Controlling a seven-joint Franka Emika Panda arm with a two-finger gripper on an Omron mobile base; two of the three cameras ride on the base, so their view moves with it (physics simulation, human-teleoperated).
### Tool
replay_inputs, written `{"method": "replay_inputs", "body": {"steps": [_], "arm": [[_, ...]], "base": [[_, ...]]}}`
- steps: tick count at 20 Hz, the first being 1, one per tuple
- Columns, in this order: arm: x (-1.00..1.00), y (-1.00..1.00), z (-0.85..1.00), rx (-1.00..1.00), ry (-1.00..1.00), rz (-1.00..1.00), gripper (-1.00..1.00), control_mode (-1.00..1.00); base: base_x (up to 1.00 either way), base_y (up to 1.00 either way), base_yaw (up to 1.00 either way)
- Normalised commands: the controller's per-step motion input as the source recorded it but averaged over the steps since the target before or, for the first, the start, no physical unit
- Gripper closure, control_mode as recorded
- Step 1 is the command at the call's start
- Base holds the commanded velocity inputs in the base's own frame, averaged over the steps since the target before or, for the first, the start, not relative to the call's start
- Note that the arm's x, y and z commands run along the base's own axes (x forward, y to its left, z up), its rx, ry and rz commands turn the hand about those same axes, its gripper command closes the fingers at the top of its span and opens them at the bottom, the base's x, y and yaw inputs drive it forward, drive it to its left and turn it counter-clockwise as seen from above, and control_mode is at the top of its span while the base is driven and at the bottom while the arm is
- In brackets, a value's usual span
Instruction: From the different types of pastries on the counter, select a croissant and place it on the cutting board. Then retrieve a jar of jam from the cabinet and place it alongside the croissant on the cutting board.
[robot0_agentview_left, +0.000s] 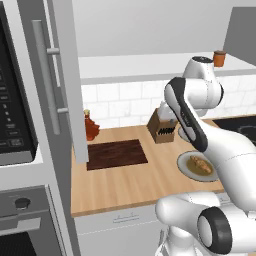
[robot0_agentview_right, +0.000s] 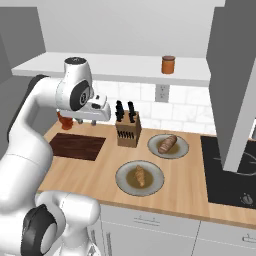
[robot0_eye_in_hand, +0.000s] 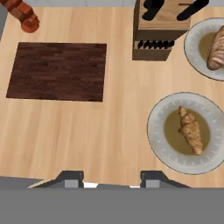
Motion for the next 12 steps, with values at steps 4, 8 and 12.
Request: {"method": "replay_inputs", "body": {"steps": [4, 8, 12], "arm": [[0.03, 0.0, 0.0, 0.0, 0.0, 0.0, -1.0, -1.0], [-0.08, -0.01, 0.0, 0.0, -0.07, 0.0, -1.0, -1.0], [-0.08, -0.29, 0.03, 0.0, -0.35, -0.07, -1.0, -1.0]], "base": [[0.0, 0.0, 0.0], [0.0, 0.0, 0.0], [0.0, 0.0, 0.0]]}}
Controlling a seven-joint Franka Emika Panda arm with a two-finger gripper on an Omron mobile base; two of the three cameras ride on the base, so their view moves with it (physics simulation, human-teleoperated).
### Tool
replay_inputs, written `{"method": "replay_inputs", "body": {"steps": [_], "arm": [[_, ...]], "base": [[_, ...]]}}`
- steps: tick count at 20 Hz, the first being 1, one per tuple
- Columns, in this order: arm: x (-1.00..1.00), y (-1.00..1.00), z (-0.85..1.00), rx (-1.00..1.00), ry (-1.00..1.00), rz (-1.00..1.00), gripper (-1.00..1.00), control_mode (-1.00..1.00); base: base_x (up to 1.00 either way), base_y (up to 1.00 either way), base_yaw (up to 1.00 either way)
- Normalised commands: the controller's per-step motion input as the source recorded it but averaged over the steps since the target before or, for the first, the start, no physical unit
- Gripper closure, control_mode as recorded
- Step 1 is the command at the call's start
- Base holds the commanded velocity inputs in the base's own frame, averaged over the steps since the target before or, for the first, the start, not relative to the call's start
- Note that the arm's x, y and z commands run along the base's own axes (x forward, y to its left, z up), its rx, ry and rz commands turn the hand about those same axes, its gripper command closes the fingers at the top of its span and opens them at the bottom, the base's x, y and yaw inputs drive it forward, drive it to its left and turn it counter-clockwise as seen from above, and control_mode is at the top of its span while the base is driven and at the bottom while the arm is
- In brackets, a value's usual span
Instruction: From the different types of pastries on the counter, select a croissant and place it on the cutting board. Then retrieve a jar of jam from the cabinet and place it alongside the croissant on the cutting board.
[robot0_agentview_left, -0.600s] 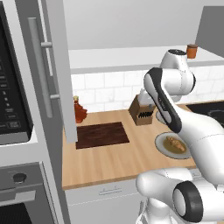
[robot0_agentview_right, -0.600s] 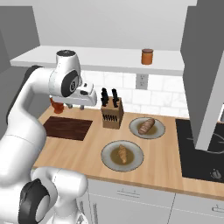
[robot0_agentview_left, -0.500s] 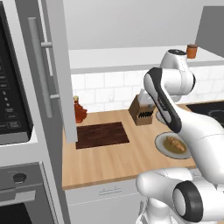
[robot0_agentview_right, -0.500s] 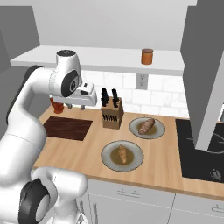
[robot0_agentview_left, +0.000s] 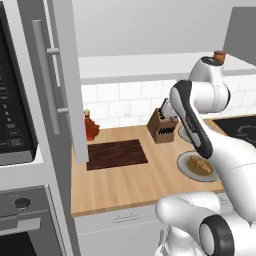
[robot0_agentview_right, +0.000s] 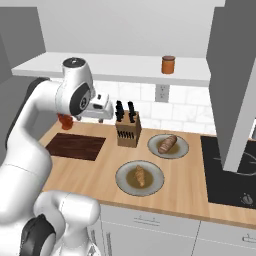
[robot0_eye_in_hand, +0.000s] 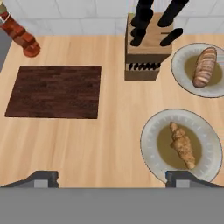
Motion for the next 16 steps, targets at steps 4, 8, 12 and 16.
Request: {"method": "replay_inputs", "body": {"steps": [4, 8, 12, 16], "arm": [[-0.04, -0.37, 0.27, 0.0, -0.39, -0.21, -1.0, -1.0], [-0.19, -0.17, -0.06, -0.01, -0.06, -0.06, -1.0, -1.0], [0.0, -0.24, 0.93, 0.0, -0.37, -0.19, -1.0, -1.0], [0.0, -0.32, 0.75, 0.0, -0.3, -0.12, -1.0, -1.0]], "base": [[0.0, 0.0, 0.0], [0.0, 0.0, 0.0], [0.0, 0.0, 0.0], [0.0, 0.0, 0.0]]}}
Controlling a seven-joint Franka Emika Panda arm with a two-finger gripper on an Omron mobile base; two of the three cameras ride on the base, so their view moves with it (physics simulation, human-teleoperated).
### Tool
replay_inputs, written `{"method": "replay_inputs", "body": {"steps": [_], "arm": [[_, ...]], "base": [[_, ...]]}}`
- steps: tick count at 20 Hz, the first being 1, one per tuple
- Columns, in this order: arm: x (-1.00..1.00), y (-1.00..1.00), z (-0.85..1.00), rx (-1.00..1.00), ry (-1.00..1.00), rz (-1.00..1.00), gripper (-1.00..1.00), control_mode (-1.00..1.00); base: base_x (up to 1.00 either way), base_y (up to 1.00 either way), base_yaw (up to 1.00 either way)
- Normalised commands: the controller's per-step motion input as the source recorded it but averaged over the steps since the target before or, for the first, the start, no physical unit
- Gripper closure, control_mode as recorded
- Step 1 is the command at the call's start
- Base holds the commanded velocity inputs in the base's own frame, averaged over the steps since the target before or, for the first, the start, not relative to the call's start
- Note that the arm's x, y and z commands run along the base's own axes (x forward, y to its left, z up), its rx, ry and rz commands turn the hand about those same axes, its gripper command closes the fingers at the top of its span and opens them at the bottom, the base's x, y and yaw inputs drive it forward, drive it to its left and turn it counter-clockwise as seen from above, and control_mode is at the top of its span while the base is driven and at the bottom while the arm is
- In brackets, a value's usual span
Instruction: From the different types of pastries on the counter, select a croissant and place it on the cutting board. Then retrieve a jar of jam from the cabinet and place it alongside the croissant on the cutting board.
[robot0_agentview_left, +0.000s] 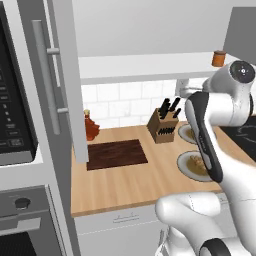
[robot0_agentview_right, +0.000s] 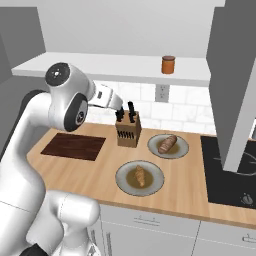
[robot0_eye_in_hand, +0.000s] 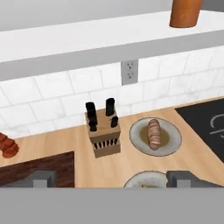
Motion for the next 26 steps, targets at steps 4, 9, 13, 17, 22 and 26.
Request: {"method": "replay_inputs", "body": {"steps": [4, 9, 13, 17, 22, 26], "arm": [[0.02, -0.08, 0.14, 0.0, -0.05, 0.01, -1.0, -1.0], [0.3, -0.64, 1.0, 0.0, -0.1, 0.01, -1.0, -1.0], [0.18, -0.33, 0.64, 0.0, -0.06, 0.01, -1.0, -1.0], [0.3, -0.18, 0.04, 0.0, -0.1, 0.0, -1.0, -1.0], [0.43, -0.39, 0.12, 0.01, -0.19, 0.01, -1.0, -1.0], [-0.07, -0.13, -0.26, -0.09, -0.22, 0.0, -1.0, -1.0]], "base": [[0.0, 0.0, 0.0], [0.0, 0.0, 0.0], [0.0, 0.0, 0.0], [0.0, 0.0, 0.0], [0.0, 0.0, 0.0], [0.0, 0.0, 0.0]]}}
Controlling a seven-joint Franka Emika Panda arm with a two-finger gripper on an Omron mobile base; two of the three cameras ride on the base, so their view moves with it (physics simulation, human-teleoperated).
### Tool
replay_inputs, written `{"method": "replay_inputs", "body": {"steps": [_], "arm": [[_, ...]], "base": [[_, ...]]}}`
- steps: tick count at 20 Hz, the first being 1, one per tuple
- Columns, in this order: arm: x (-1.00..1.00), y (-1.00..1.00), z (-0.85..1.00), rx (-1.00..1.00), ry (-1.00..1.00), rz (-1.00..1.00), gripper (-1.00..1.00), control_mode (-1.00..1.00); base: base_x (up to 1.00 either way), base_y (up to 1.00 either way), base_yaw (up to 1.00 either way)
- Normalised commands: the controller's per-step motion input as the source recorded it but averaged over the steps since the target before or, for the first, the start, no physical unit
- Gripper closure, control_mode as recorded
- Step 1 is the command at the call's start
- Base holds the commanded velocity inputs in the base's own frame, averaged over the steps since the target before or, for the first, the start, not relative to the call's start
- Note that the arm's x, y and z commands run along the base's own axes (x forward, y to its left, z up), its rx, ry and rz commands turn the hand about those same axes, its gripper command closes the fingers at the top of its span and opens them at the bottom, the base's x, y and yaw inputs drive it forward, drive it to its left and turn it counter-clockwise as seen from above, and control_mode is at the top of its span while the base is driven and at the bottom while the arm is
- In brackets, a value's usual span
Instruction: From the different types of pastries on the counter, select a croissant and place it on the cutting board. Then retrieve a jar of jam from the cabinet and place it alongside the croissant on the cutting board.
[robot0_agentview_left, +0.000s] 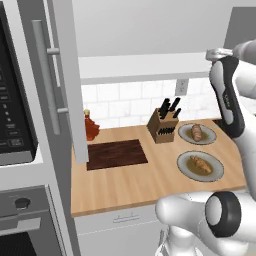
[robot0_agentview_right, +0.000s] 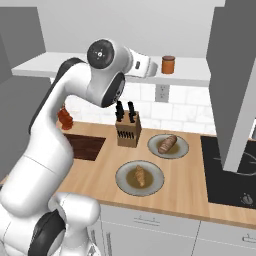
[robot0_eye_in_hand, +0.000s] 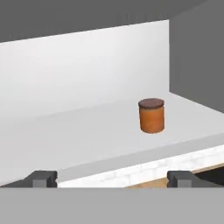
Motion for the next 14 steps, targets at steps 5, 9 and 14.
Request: {"method": "replay_inputs", "body": {"steps": [5, 9, 14], "arm": [[-0.06, -0.04, -0.3, -0.21, -0.14, 0.0, -1.0, -1.0], [0.83, -0.2, 0.0, -0.18, 0.0, 0.0, -1.0, -1.0], [0.04, -0.11, 0.11, -0.03, 0.06, -0.01, -1.0, -1.0]], "base": [[0.0, 0.0, 0.0], [0.0, 0.0, 0.0], [0.0, 0.0, 0.0]]}}
